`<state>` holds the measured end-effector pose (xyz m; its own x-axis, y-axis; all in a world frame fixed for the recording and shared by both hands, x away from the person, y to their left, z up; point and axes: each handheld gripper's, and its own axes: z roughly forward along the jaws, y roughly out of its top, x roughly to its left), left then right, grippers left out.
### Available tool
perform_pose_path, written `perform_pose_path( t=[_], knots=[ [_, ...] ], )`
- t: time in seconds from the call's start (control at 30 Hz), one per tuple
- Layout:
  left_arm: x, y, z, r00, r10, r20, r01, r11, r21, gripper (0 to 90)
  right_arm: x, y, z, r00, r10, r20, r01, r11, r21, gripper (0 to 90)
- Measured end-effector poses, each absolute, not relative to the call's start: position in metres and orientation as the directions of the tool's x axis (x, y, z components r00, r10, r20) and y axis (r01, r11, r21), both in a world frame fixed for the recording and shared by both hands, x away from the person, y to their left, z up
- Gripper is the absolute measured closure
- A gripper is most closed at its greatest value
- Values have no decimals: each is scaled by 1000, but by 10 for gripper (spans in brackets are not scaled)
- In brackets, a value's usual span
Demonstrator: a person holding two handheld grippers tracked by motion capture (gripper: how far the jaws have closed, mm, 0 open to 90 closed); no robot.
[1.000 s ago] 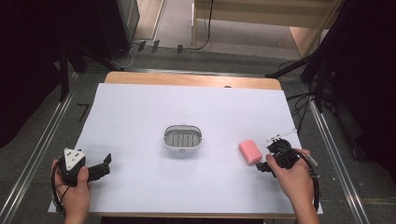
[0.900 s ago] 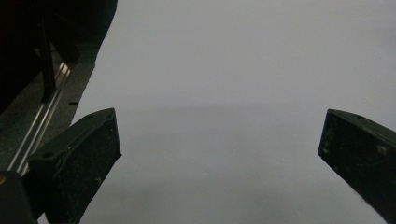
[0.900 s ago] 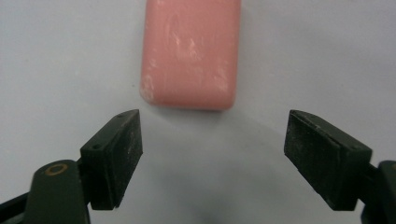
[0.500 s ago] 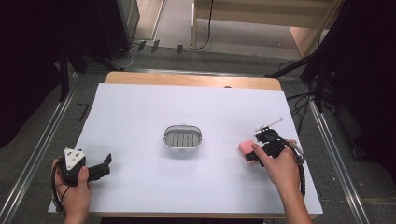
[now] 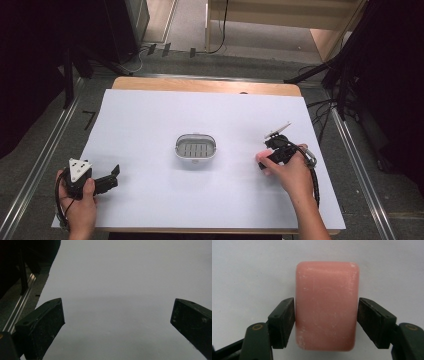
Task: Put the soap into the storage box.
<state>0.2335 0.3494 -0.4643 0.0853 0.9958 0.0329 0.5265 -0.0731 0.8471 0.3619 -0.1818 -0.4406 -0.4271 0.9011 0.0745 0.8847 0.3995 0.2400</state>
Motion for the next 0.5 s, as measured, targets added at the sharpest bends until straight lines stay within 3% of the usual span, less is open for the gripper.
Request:
perform_pose_path(
  t=[0.13, 0.5],
  knots=[
    [234, 349, -464, 86, 996, 34, 528, -74, 846, 0, 363, -179, -443, -424, 903, 60, 887, 401, 230, 375],
    [234, 349, -464, 89, 996, 33, 527, -75, 846, 0, 366, -177, -449, -441, 895, 61, 883, 421, 206, 381]
  ],
)
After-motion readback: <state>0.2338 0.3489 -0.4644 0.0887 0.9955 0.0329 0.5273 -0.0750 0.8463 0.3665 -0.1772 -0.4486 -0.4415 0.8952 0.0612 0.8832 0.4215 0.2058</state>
